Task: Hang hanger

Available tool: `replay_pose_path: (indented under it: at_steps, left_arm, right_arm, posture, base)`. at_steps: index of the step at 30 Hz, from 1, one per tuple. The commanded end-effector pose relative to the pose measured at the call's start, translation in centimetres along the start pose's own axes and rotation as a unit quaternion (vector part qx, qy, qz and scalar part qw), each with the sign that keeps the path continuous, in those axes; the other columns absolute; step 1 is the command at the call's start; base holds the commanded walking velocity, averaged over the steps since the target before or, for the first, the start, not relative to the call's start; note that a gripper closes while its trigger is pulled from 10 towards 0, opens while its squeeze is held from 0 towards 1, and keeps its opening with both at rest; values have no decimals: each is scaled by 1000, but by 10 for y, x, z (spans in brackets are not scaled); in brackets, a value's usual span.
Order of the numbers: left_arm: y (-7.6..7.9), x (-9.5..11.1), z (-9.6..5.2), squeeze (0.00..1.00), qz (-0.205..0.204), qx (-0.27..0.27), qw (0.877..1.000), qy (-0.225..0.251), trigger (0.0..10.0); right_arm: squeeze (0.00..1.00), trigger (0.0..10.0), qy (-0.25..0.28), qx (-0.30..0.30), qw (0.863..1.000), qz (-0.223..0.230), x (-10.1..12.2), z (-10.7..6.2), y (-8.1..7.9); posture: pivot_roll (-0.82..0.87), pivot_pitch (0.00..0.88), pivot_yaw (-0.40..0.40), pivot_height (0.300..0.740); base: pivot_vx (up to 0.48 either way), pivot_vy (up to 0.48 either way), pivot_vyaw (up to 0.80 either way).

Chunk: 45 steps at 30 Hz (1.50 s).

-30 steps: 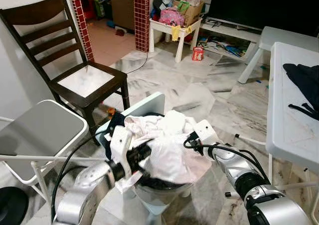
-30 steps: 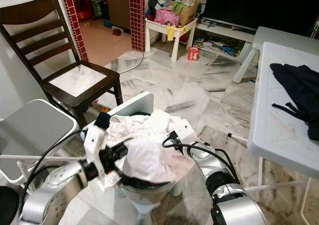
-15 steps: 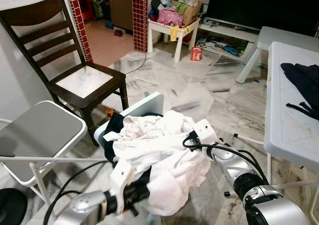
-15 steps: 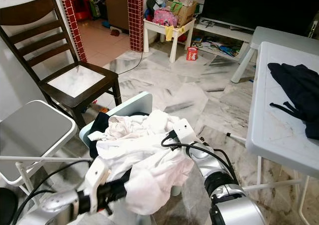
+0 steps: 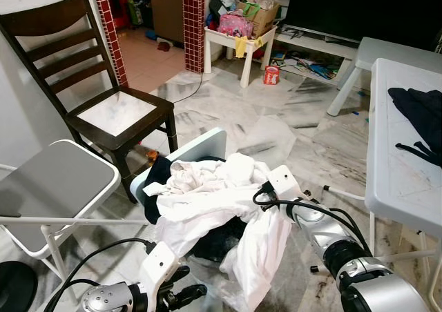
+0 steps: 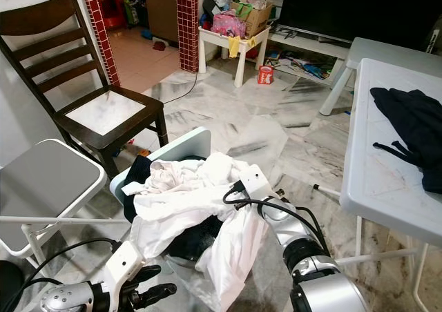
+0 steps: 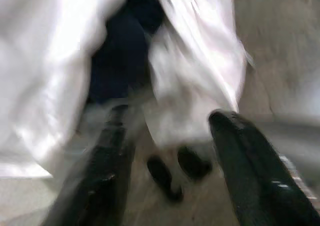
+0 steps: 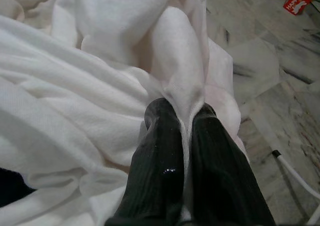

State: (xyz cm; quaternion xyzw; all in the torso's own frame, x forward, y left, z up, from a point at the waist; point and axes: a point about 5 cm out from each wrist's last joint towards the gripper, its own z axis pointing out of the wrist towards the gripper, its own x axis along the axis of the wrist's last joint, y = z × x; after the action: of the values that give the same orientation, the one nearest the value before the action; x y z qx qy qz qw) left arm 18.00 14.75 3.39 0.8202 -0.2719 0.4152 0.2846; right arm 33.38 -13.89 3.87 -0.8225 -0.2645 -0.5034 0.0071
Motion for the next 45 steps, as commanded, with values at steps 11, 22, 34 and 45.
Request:
replay_pose_path:
  at_steps: [11, 22, 34, 45]
  left_arm:
    - [-82, 34, -49, 1000, -138, 312, 907, 246, 10000]
    - [-99, 23, -11, 1000, -214, 312, 897, 228, 10000]
    - [-116, 50, 30, 533, -255, 266, 898, 241, 10000]
    - [-95, 64, 51, 0, -242, 187, 918, 253, 10000]
  right_arm:
    - [0, 0, 0, -8, 1000, -3, 0, -1, 4]
    - [0, 0, 36, -2, 999, -8, 3, -9, 13]
    - [0, 0, 36, 3, 999, -12, -11, -21, 11]
    - [0, 0, 33, 3, 999, -11, -14, -25, 8]
  posture:
    - [32, 18, -90, 740]
    - [-9, 27, -84, 740]
    - [-97, 32, -56, 740]
    - [-95, 34, -41, 740]
  base:
    - [0, 0, 0]
    - [0, 0, 0]
    - [0, 0, 0]
    - [0, 0, 0]
